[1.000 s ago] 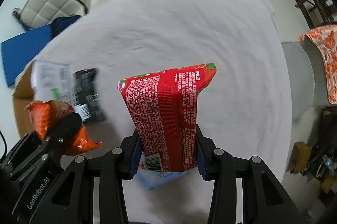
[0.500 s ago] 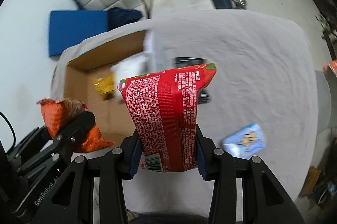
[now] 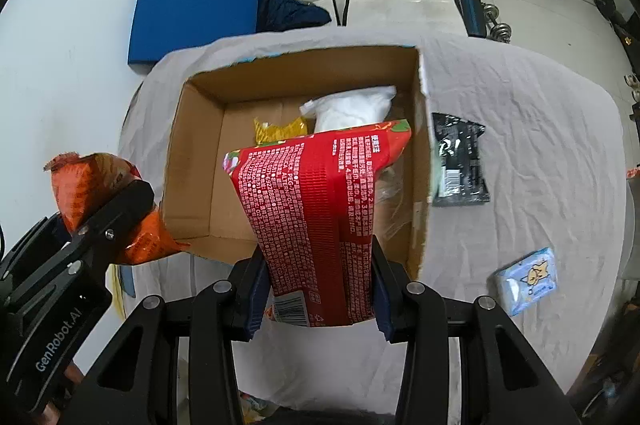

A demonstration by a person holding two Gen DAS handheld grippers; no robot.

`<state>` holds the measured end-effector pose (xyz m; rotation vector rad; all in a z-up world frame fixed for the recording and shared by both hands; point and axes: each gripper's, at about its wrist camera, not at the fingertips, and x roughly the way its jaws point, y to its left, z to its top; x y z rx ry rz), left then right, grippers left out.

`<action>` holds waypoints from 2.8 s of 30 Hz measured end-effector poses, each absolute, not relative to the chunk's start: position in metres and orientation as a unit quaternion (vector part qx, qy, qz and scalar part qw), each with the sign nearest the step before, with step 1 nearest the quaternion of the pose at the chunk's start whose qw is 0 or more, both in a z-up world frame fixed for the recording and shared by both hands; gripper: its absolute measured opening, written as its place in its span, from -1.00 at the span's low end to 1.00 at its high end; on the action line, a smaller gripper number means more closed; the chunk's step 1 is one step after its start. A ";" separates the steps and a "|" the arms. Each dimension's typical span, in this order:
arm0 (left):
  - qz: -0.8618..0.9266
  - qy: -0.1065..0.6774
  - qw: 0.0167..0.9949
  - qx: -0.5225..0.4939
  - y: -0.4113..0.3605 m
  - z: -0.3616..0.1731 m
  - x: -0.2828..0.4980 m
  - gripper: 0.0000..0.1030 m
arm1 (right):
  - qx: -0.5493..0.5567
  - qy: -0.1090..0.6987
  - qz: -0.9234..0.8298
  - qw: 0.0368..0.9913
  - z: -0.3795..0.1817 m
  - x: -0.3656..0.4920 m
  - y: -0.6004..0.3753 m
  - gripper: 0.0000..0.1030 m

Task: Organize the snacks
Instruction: 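Carry both packs into the box and open both tools, then lift both tools out of the box toward the last two packs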

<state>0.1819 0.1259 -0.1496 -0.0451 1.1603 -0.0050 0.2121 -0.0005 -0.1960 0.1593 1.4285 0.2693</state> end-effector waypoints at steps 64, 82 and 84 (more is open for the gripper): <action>0.001 0.684 0.725 -0.080 0.210 -0.313 0.332 0.80 | 0.037 0.725 0.047 0.686 -0.358 0.286 0.031 0.63; 0.024 0.601 0.797 -0.053 0.206 -0.225 0.209 0.96 | 0.024 0.652 0.077 0.754 -0.251 0.220 0.024 0.99; 0.027 0.593 0.803 -0.050 0.208 -0.212 0.197 0.96 | 0.026 0.645 0.084 0.759 -0.239 0.210 0.024 0.99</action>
